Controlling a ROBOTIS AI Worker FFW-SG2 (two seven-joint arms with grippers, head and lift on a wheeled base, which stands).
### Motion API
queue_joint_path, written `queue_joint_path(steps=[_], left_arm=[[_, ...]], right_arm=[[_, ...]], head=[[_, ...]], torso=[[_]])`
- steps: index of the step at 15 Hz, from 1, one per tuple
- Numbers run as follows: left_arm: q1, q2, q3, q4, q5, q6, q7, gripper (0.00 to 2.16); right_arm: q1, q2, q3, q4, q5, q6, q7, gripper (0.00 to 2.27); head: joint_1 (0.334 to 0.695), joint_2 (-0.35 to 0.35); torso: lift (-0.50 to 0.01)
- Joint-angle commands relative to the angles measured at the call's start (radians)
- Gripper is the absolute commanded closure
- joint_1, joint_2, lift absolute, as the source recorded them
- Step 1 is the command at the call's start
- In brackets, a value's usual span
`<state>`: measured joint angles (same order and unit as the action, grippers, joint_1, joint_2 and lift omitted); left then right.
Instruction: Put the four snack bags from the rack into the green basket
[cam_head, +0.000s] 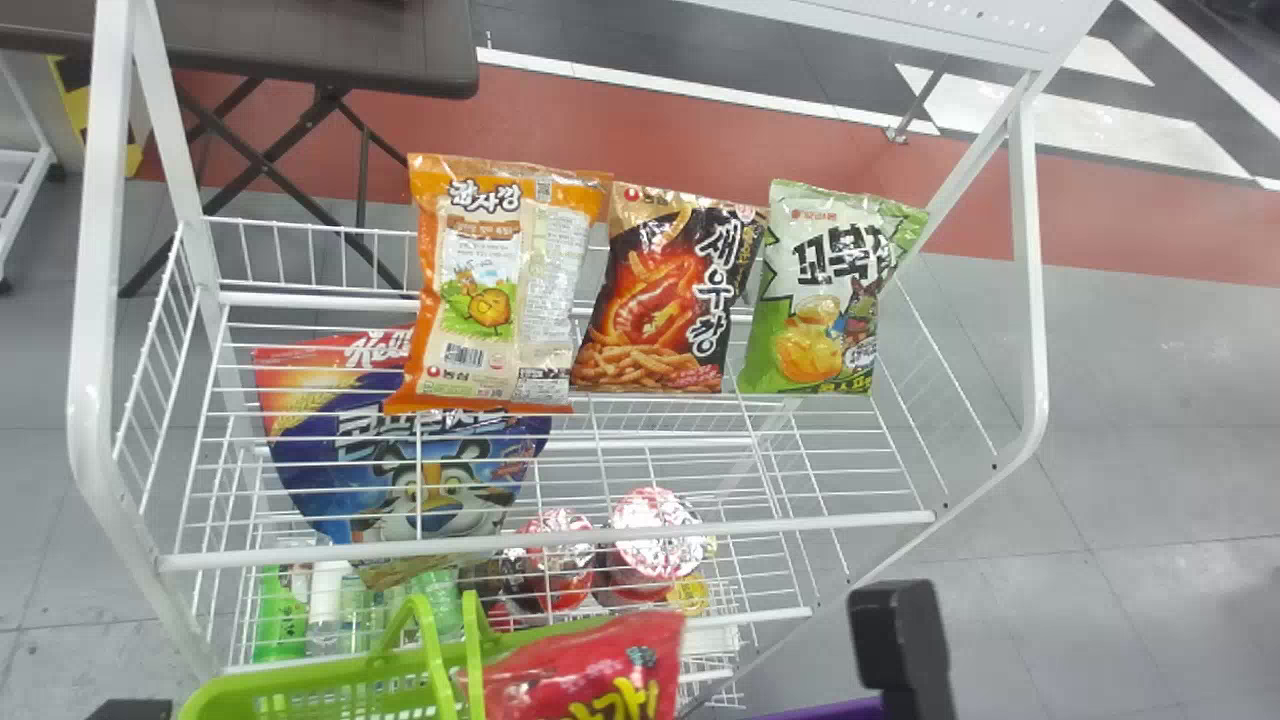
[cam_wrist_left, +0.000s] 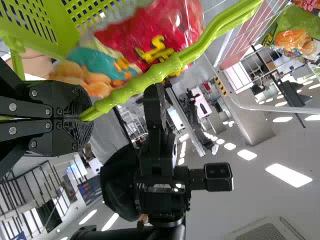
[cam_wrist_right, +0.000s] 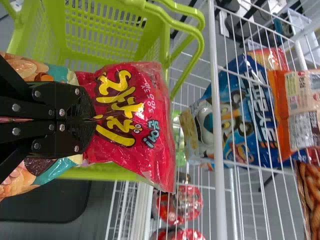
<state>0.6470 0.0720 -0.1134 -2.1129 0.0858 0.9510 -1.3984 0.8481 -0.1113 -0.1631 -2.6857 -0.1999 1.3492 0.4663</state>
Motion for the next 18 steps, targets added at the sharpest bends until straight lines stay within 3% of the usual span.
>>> queue_joint_path(steps=[1,5,10,12,14,18], left_arm=[[0.002,0.0,-0.014,0.001,-0.005,-0.001,0.001,2.14],[0.003,0.0,-0.014,0.005,-0.005,-0.01,-0.005,2.14],[-0.003,0.0,-0.011,0.024,-0.003,-0.047,-0.013,2.14],[-0.009,0.0,-0.009,0.03,0.0,-0.047,-0.013,2.14],[-0.01,0.0,-0.011,0.033,0.002,-0.047,-0.013,2.14],[-0.01,0.0,-0.011,0.033,0.002,-0.047,-0.011,2.14]], right_arm=[[-0.001,-0.002,0.082,0.064,0.008,-0.132,-0.029,1.92],[-0.03,-0.008,0.194,0.109,0.054,-0.181,-0.072,1.92],[0.009,-0.067,0.252,0.126,0.094,-0.159,-0.07,1.84],[0.023,-0.082,0.247,0.13,0.089,-0.144,-0.063,1.21],[0.028,-0.084,0.229,0.13,0.093,-0.15,-0.06,0.0],[0.023,-0.077,0.191,0.118,0.083,-0.248,-0.094,0.05]], head=[[0.695,-0.35],[0.695,-0.35],[0.695,-0.35],[0.695,-0.35],[0.695,-0.35],[0.695,-0.35]], torso=[[-0.006],[-0.006],[-0.006],[-0.006],[-0.006],[-0.006]])
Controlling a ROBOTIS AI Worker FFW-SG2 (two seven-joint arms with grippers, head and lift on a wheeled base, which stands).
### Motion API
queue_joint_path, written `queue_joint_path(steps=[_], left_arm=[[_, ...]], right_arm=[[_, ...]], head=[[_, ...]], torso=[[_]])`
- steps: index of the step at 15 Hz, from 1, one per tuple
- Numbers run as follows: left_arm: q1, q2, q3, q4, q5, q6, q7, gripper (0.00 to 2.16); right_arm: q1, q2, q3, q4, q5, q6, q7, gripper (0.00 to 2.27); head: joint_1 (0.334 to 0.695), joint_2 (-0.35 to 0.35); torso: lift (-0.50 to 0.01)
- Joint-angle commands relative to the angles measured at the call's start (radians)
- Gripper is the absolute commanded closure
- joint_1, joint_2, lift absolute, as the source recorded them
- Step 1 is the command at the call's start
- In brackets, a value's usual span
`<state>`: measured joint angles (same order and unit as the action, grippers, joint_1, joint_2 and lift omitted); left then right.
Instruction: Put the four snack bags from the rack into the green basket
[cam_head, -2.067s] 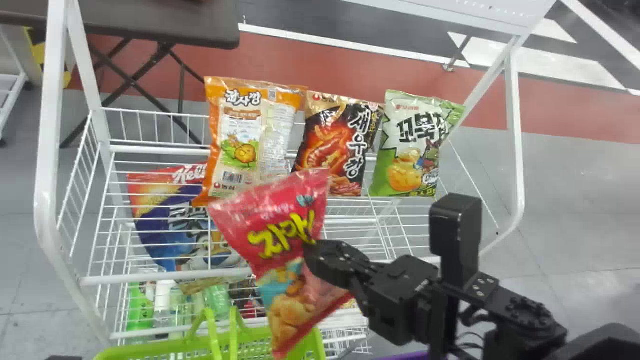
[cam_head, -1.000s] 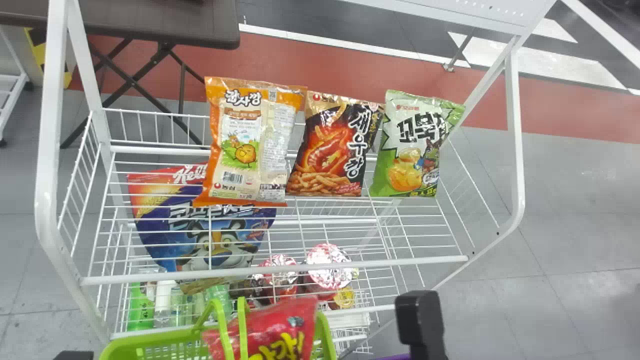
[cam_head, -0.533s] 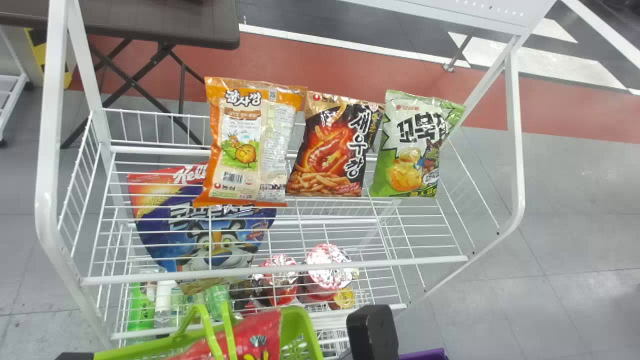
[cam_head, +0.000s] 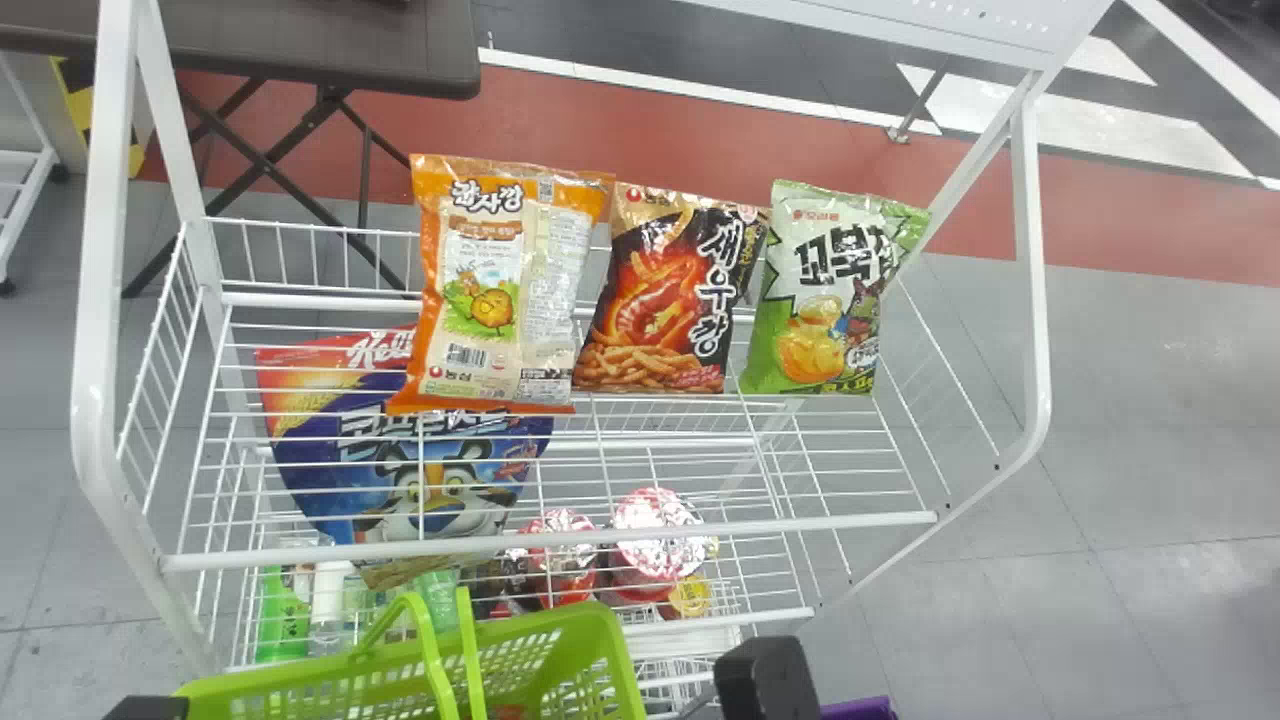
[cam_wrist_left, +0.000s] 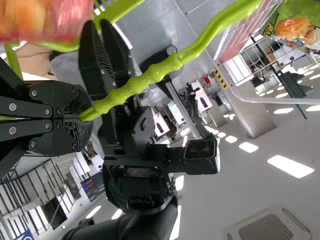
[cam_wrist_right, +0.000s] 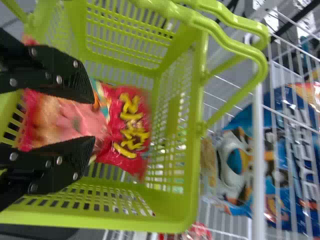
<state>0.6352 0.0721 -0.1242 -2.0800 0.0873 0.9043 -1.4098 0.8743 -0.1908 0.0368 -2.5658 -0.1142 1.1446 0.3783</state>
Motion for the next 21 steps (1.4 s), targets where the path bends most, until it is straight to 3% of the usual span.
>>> queue_joint_path(steps=[1,4,7,8,10,12,14,17,19,20,21], left_arm=[[0.001,0.0,0.0,0.0,0.0,0.0,-0.001,2.14],[0.001,0.0,-0.006,-0.003,-0.001,0.0,0.0,2.14],[-0.005,0.003,-0.018,-0.008,-0.012,0.009,0.0,2.14],[-0.005,0.003,-0.02,-0.006,-0.012,0.009,0.0,2.14],[-0.02,0.005,-0.018,0.003,-0.014,0.025,0.002,2.14],[-0.02,0.008,-0.025,0.008,-0.014,0.025,0.0,2.14],[-0.026,0.008,-0.02,0.02,-0.012,0.025,-0.004,2.14],[-0.026,0.011,-0.011,0.021,-0.008,0.022,-0.009,2.14],[-0.031,0.012,-0.002,0.023,-0.006,0.022,-0.015,2.14],[-0.031,0.012,0.002,0.023,-0.004,0.022,-0.015,2.14],[-0.032,0.012,0.005,0.023,-0.001,0.025,-0.017,2.14]], right_arm=[[-0.012,0.007,-0.012,-0.002,-0.002,-0.09,-0.027,0.08],[-0.052,0.028,-0.005,0.039,-0.005,-0.384,-0.114,0.09],[-0.169,0.083,0.018,0.193,0.005,-0.808,-0.199,0.13],[-0.229,0.099,0.037,0.24,0.019,-0.848,-0.231,0.13],[-0.414,0.108,0.104,0.337,0.034,-0.697,-0.294,0.13],[-0.525,0.108,0.141,0.438,0.028,-0.694,-0.334,0.13],[-0.637,0.119,0.189,0.535,0.034,-0.688,-0.343,0.13],[-0.735,0.148,0.235,0.647,0.074,-0.676,-0.43,0.13],[-0.785,0.163,0.25,0.696,0.1,-0.621,-0.432,0.23],[-0.801,0.163,0.25,0.707,0.102,-0.572,-0.43,0.69],[-0.79,0.159,0.258,0.699,0.077,-0.559,-0.42,1.78]], head=[[0.695,-0.35],[0.695,-0.35],[0.695,-0.35],[0.695,-0.35],[0.695,-0.35],[0.695,-0.35],[0.695,-0.292],[0.695,-0.231],[0.695,-0.209],[0.695,-0.183],[0.695,-0.174]], torso=[[-0.006],[-0.006],[-0.006],[-0.006],[-0.006],[-0.006],[-0.006],[-0.006],[-0.006],[-0.006],[-0.006]])
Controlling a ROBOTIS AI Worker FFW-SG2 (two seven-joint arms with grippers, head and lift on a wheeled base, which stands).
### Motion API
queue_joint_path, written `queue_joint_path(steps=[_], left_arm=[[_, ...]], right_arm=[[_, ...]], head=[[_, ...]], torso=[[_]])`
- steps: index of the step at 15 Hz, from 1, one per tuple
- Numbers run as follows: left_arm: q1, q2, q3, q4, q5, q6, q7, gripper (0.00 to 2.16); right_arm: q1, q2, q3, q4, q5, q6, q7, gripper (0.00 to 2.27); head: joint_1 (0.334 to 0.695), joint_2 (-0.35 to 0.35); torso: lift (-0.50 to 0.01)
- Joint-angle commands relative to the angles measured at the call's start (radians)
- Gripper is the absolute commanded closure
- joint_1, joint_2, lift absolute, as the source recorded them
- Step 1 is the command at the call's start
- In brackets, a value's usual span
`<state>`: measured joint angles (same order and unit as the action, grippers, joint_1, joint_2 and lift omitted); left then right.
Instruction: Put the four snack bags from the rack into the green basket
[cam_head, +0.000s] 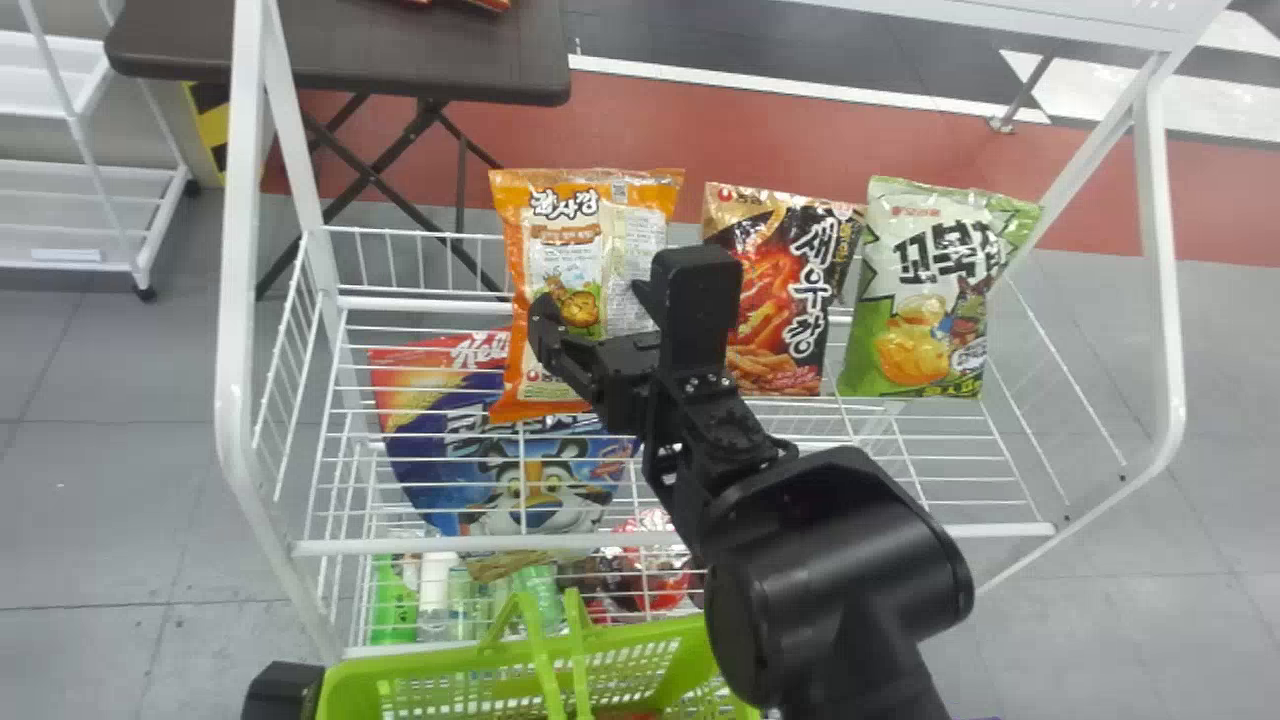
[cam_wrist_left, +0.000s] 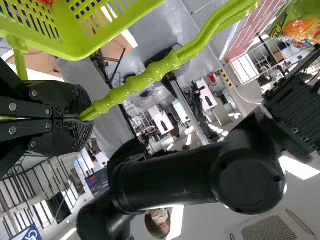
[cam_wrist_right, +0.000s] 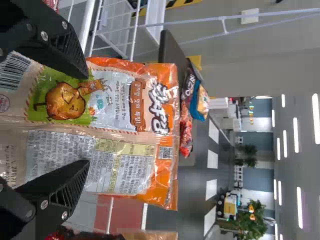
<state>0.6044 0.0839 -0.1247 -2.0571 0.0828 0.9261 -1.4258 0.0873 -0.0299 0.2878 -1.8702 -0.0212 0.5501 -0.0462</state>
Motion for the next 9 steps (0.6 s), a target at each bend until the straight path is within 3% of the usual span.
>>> queue_joint_path(steps=[1,5,9], left_arm=[[-0.005,-0.001,0.005,0.0,0.003,0.003,0.001,2.14],[-0.015,-0.004,-0.006,0.005,0.003,0.003,0.004,2.14],[-0.015,-0.006,-0.01,0.002,0.002,0.003,0.013,2.14]], right_arm=[[0.02,-0.004,0.008,-0.017,-0.019,0.005,0.019,2.07],[0.098,-0.03,0.019,-0.093,-0.02,-0.176,0.025,2.14],[0.167,-0.07,-0.001,-0.152,-0.048,-0.293,0.026,2.16]], head=[[0.695,-0.167],[0.695,-0.137],[0.695,-0.159]], torso=[[-0.006],[-0.006],[-0.006]])
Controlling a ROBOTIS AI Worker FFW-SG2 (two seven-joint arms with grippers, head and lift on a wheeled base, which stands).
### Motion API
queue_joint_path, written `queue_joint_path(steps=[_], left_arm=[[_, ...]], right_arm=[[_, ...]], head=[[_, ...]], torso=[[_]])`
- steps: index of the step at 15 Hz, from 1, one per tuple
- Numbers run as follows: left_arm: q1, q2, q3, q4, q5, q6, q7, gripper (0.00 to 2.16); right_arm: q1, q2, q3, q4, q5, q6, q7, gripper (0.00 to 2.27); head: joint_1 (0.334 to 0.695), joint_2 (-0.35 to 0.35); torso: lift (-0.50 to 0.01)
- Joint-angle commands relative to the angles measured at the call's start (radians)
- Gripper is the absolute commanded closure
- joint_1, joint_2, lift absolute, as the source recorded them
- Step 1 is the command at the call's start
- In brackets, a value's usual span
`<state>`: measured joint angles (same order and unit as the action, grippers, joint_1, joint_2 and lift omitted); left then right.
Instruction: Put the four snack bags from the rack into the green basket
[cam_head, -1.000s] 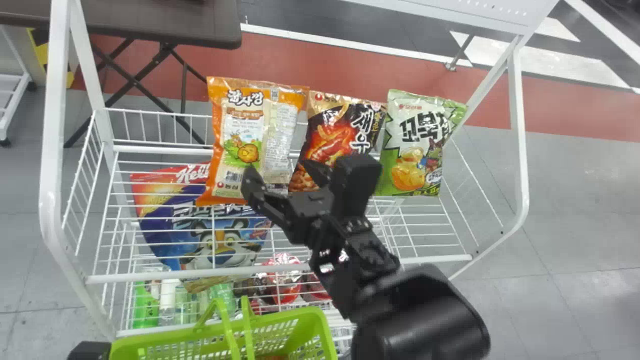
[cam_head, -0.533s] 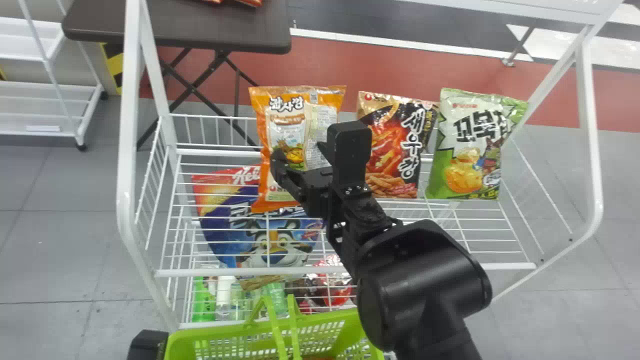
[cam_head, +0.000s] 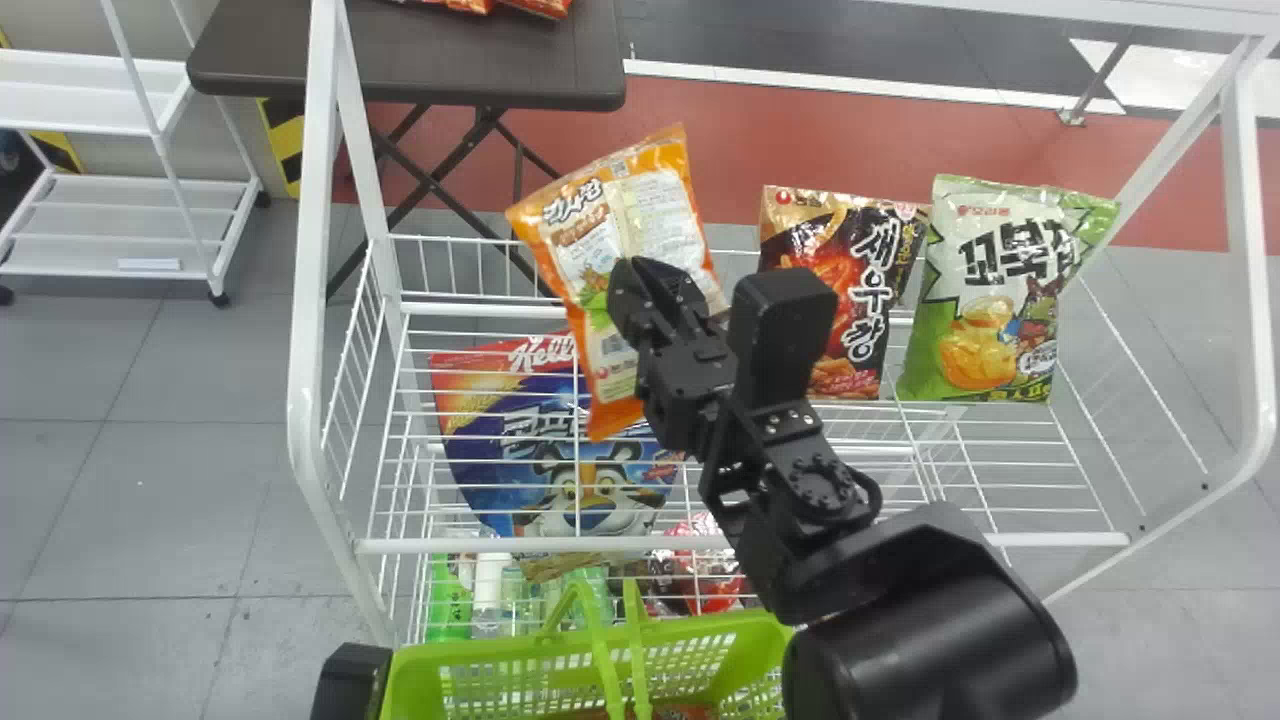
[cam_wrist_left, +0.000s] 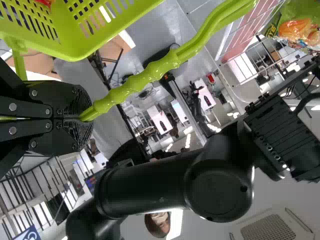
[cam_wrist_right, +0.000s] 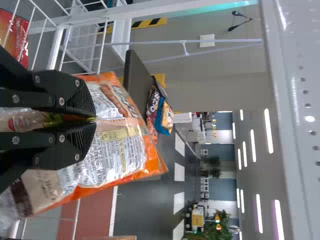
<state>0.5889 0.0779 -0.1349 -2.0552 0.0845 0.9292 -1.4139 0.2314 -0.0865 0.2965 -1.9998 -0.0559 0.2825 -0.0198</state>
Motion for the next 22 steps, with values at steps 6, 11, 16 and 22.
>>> queue_joint_path(steps=[6,11,16,22], left_arm=[[0.009,-0.003,0.001,-0.008,0.0,-0.003,0.007,2.14],[0.029,-0.004,0.023,-0.011,0.001,-0.022,0.006,2.14],[0.04,-0.01,0.04,-0.011,0.001,-0.049,0.003,2.14],[0.043,-0.014,0.041,-0.002,0.009,-0.086,-0.01,2.14]], right_arm=[[0.244,-0.127,-0.077,-0.295,-0.145,0.079,0.055,2.16],[0.551,-0.246,-0.2,-0.498,-0.177,0.057,0.064,2.16],[0.724,-0.28,-0.304,-0.502,-0.177,-0.022,0.07,2.16],[0.819,-0.274,-0.2,-0.43,-0.068,-0.022,0.104,2.16]], head=[[0.695,-0.222],[0.695,-0.298],[0.695,-0.35],[0.695,-0.35]], torso=[[-0.006],[-0.006],[-0.006],[-0.006]])
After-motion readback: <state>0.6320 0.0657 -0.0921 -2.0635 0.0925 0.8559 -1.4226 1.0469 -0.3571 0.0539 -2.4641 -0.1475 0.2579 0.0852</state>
